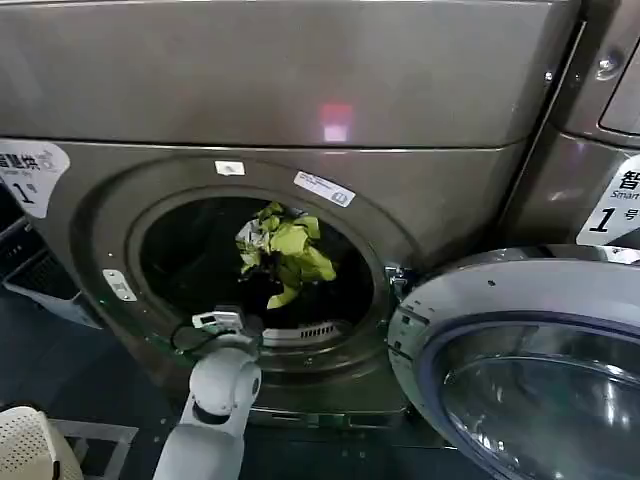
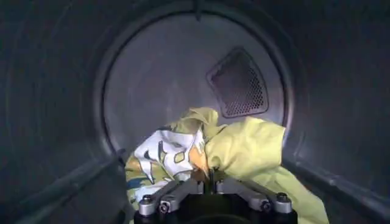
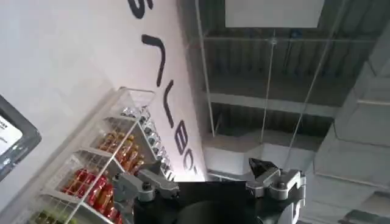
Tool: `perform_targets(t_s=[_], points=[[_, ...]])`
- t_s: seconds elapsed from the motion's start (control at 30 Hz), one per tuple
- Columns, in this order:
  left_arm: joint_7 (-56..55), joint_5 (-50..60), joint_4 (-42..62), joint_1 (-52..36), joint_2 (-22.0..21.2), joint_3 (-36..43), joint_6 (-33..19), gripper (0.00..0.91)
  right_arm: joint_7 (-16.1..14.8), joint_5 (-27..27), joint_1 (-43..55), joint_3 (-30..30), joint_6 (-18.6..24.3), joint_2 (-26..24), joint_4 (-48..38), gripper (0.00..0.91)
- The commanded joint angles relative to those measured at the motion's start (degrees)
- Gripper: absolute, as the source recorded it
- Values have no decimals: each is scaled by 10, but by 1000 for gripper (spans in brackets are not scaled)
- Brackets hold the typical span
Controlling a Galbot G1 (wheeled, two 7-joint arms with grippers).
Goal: Grasp the clothes from the dryer.
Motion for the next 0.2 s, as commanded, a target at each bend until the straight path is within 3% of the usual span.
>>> perform_targets(t_s=[0.03,0.2], points=[[-1,0,1,0,0,1,1,0,-2,0,0,1,0,1,0,907],[0,2,4,-2,1,1,0,0,-3,-1,3,0,0,0,0,907]])
